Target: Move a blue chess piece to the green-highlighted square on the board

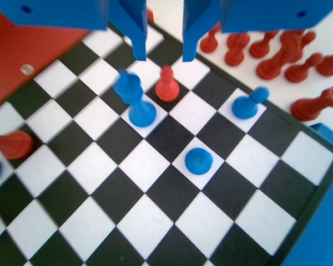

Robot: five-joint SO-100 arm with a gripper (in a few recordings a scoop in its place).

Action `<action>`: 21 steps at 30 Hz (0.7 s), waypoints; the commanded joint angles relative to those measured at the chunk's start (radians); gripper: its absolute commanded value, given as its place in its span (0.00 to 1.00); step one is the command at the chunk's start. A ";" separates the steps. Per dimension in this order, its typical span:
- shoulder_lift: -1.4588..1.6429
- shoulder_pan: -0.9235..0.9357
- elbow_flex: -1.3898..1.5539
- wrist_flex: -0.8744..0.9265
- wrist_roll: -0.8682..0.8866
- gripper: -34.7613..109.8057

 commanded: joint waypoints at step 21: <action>-0.060 0.020 0.011 -0.066 -0.040 0.32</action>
